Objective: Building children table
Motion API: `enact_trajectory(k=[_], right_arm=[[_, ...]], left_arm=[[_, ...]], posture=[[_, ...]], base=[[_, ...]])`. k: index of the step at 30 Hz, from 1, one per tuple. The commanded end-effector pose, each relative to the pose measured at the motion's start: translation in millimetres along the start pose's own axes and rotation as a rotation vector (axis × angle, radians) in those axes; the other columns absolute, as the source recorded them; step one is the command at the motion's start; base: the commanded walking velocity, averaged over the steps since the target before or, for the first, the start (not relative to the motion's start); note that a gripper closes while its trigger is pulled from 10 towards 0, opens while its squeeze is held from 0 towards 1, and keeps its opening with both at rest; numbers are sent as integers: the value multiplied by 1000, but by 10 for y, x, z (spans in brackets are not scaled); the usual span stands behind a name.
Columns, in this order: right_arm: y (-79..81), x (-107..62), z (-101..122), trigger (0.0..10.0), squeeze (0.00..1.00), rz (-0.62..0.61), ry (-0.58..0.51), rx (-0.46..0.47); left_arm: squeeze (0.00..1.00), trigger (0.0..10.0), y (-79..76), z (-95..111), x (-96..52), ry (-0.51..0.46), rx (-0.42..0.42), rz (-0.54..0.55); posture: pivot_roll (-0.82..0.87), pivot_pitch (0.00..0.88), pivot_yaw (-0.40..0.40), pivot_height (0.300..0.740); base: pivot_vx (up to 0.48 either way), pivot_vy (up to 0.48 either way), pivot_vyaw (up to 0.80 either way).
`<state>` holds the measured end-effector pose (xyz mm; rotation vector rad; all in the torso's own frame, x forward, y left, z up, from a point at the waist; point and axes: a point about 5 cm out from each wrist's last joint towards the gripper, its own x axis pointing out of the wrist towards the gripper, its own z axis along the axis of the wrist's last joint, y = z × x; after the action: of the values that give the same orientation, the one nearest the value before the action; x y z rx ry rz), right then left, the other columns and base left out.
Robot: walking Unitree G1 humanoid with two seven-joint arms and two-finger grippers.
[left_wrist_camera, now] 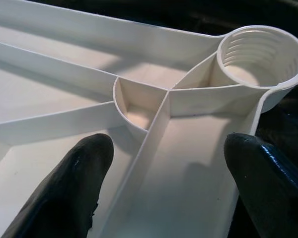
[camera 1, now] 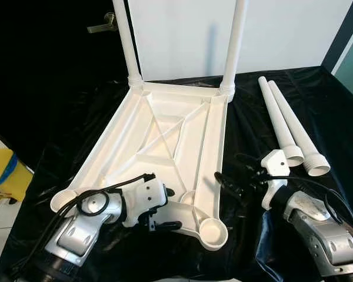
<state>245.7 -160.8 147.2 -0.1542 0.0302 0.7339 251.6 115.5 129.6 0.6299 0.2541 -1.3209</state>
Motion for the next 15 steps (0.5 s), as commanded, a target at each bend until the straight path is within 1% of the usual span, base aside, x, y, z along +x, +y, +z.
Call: enact_trajectory(k=[1, 2, 4, 7, 9, 10, 12, 13, 14, 15], right_arm=[[-14, -44, -3, 10000, 0, -2, 15, 0], [-14, -44, -3, 10000, 0, -2, 15, 0], [-19, -62, 4, 10000, 0, -16, 13, 4], [-14, -71, 9, 10000, 0, -16, 13, 6], [6, -89, 6, 10000, 0, -16, 17, 12], [6, -89, 6, 10000, 0, -16, 17, 12], [20, -97, 9, 10000, 0, -15, 20, 15], [22, -98, 10, 10000, 0, -16, 19, 16], [22, -98, 10, 10000, 0, -16, 19, 16], [23, -97, 14, 10000, 0, -21, 17, 15]], left_arm=[[0, 10000, 34, -138, 66, 100, -19, 83], [0, 10000, 34, -138, 66, 100, -19, 83], [0, 10000, 53, -177, 134, 152, -30, 99], [0, 10000, 63, -194, 163, 177, -49, 105], [0, 10000, 99, -254, 223, 252, -102, 111], [0, 10000, 99, -254, 223, 252, -102, 111], [0, 10000, 149, -351, 245, 356, -167, 118], [0, 10000, 160, -375, 245, 383, -187, 115], [0, 10000, 160, -375, 245, 383, -187, 115], [0, 10000, 166, -377, 250, 395, -236, 98]], posture=[[-101, 58, 46, 740], [-101, 58, 46, 740], [-106, 63, 55, 740], [-106, 63, 55, 740], [-105, 69, 64, 740], [-105, 69, 64, 740], [-106, 69, 69, 740], [-107, 70, 71, 740], [-107, 70, 71, 740], [-107, 69, 75, 740]], base=[[0, 0, 0], [0, 0, 0], [0, 0, 0], [0, 0, 0], [0, 0, 0], [0, 0, 0], [0, 0, 0], [0, 0, 0], [0, 0, 0], [0, 0, 0]])
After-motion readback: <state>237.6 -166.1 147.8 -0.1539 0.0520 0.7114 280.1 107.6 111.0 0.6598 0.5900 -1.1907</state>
